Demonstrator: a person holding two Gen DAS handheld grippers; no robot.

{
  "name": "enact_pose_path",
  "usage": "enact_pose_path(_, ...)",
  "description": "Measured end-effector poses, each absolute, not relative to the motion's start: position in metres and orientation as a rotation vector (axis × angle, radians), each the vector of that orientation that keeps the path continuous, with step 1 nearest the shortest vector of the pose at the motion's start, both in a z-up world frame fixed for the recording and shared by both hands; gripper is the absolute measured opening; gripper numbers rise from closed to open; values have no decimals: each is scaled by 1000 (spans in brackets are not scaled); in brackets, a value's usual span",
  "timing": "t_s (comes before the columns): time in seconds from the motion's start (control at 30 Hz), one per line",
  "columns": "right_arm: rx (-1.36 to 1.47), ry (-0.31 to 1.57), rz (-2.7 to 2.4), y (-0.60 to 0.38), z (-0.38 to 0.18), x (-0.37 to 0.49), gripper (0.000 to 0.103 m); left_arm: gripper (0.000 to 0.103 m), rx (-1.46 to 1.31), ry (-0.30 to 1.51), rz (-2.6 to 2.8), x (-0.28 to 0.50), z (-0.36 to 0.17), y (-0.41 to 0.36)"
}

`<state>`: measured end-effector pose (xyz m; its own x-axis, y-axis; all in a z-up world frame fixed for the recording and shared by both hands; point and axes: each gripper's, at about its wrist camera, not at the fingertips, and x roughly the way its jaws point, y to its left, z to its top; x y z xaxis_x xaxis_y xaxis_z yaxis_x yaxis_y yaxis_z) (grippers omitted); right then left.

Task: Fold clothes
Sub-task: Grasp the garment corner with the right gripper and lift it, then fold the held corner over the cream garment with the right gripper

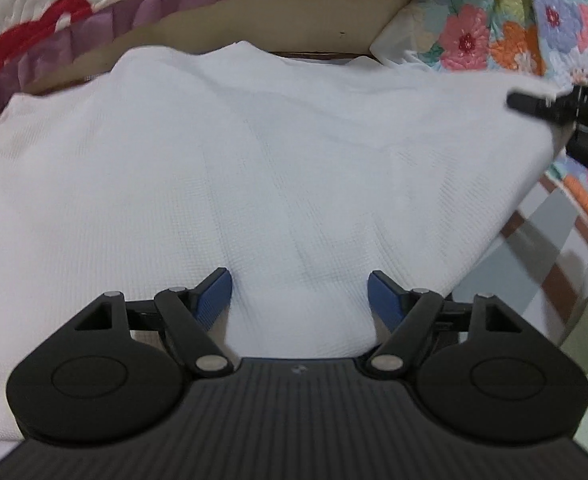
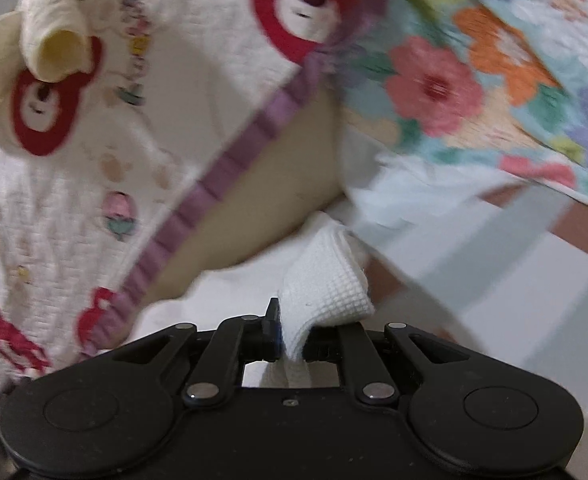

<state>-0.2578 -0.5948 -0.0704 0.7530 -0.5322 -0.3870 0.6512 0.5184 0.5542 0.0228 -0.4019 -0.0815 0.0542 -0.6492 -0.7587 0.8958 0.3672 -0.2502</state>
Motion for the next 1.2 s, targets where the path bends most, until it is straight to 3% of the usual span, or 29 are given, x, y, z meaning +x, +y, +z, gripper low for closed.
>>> enact_pose_path(0.13,707,170,-549,-589,-30,-219,11,73,129,1089,-1219,62,-60,-379)
enact_pose_path(0.4,537,253,-94,-520,45,-87,10,73,89,1076,-1107,145,-34,-278)
enact_pose_path(0.5,508,348,46,-477,29,-33,10,73,23,1108,-1033,169,-51,-241)
enact_pose_path(0.67,430,627,41,-428,-45,31,10,73,-117,1129,-1002,179,-78,-212)
enact_pose_path(1.2,133,741,18,-372,-79,51,14,74,-276,1121,-1021,217,-78,-186)
